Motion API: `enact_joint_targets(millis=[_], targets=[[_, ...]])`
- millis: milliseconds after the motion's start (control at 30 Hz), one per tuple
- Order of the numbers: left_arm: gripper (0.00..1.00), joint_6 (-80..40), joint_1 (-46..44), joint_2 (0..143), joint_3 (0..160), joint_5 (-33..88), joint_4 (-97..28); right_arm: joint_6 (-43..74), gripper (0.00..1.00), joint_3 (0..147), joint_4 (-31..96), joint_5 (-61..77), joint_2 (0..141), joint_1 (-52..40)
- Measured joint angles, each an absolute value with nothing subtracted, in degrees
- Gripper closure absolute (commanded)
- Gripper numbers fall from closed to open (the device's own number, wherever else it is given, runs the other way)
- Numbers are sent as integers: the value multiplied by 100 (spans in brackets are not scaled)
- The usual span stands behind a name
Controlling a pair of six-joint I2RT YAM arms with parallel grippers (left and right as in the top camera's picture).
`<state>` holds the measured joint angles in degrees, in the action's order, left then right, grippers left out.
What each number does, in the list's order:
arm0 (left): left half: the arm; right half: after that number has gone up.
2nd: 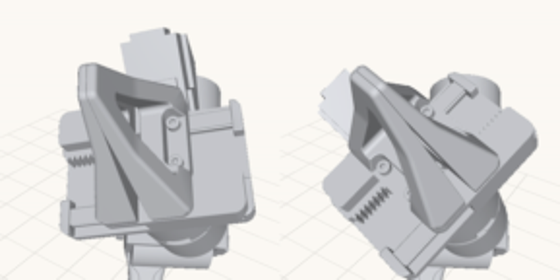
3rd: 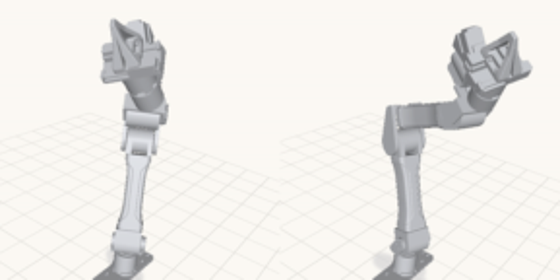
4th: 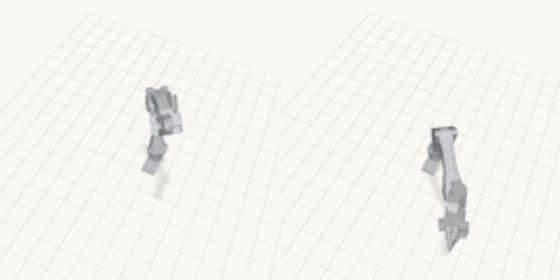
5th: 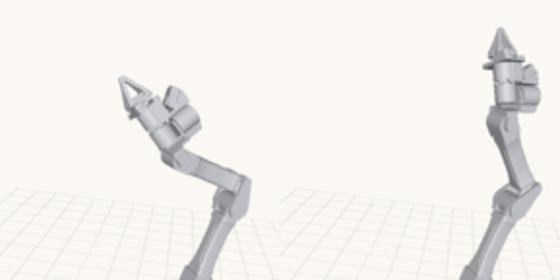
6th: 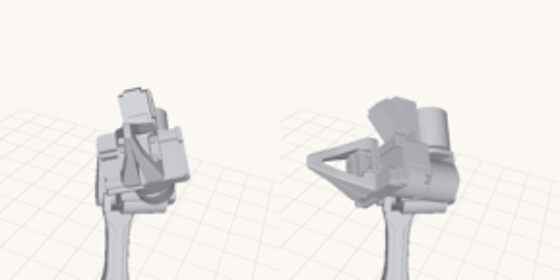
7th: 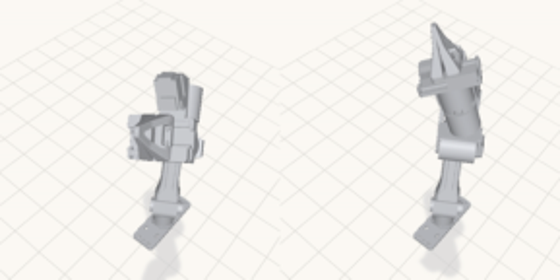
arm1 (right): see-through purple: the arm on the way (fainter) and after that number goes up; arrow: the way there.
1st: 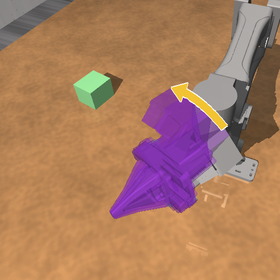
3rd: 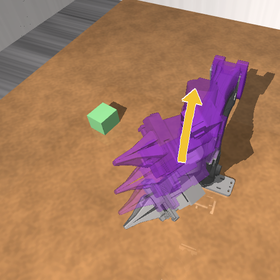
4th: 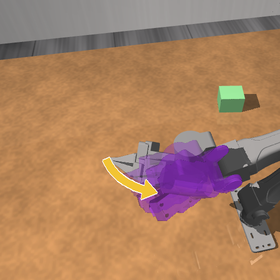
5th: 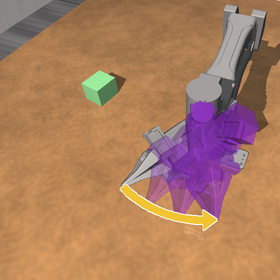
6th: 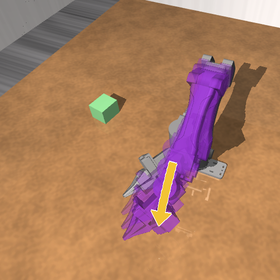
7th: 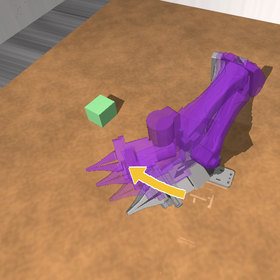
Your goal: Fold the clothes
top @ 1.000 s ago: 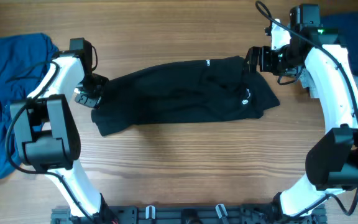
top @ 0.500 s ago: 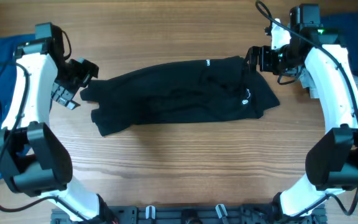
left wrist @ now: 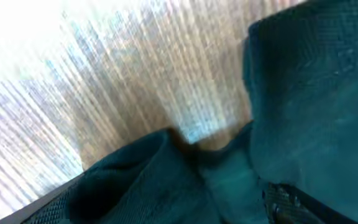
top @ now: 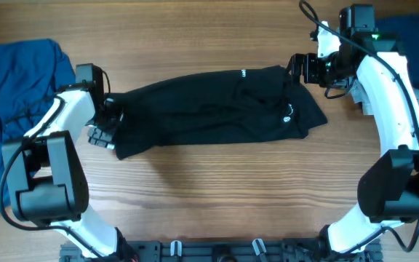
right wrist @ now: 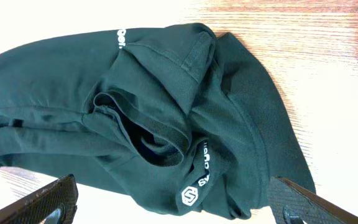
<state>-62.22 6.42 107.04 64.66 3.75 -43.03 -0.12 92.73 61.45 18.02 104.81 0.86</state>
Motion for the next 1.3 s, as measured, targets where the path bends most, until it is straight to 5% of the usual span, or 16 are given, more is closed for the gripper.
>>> enact_joint_targets(millis=[767, 900, 1033, 1133, 1233, 1300], targets=[[7, -6292, 805, 10337, 6466, 329, -3820, -12, 1, 9273, 6082, 1802, 10481, 86], [14, -6292, 805, 10388, 6466, 215, -3640, -12, 0, 9273, 6101, 1802, 10481, 86], [38, -6311, 805, 10731, 6477, 130, -3330, -12, 1, 9273, 6156, 1802, 10481, 86], [73, -6294, 823, 10779, 6482, 91, -3240, -12, 1, 9273, 6171, 1802, 10481, 86], [96, -6324, 823, 10842, 6482, 89, -3181, -12, 1, 9273, 6213, 1802, 10481, 86], [96, -6224, 823, 10855, 6482, 89, -3164, -12, 1, 9273, 6213, 1802, 10481, 86]])
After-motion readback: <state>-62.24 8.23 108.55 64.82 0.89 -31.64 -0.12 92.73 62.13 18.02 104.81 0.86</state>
